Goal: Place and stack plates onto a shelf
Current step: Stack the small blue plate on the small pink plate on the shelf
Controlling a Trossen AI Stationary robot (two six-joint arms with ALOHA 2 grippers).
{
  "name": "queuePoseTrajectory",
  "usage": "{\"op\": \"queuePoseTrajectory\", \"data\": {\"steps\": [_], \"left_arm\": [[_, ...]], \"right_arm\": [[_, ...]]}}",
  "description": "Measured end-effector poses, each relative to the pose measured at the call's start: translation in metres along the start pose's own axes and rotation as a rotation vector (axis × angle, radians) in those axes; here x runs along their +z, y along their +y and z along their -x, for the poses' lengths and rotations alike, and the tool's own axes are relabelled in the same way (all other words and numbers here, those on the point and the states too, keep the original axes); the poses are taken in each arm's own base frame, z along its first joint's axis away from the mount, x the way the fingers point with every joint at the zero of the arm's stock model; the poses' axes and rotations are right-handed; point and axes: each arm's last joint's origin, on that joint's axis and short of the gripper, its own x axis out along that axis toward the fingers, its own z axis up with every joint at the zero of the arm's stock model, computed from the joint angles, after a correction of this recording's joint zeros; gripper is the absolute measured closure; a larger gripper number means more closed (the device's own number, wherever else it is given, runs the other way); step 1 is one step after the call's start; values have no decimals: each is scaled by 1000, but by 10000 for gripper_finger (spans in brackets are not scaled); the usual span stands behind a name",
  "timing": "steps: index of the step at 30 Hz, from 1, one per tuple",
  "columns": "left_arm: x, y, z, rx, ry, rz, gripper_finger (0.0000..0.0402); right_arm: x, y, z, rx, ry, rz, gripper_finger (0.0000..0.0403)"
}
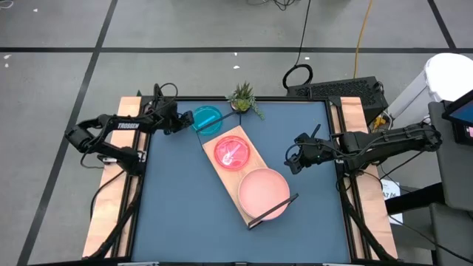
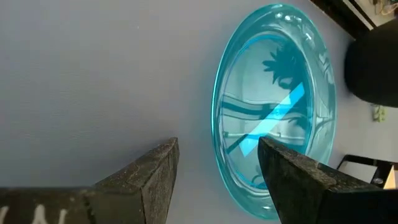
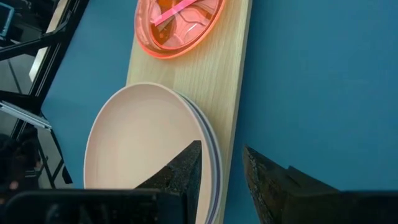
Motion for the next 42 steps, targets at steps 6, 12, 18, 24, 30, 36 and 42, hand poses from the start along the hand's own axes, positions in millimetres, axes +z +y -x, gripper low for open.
{"op": "queuePoseTrajectory", "data": {"steps": [6,12,18,24,30,36,42], "left_arm": [[2,-2,-1,-14,-35,10,172],[4,-3,0,-30,-50,51,172],[4,-4,0,-41,-58,61,198],[3,0,-6,-5,-56,81,236],[1,-2,-12,-11,-57,70,240],[0,-3,-13,3,-73,65,250],[-1,-1,-13,24,-80,65,315]], "right_arm": [[0,0,0,-1,0,12,300],[0,0,0,-1,0,12,300],[0,0,0,-1,0,26,300],[0,0,0,0,1,34,300],[0,0,0,1,3,34,300],[0,0,0,1,3,34,300],[0,0,0,1,4,35,300]]}}
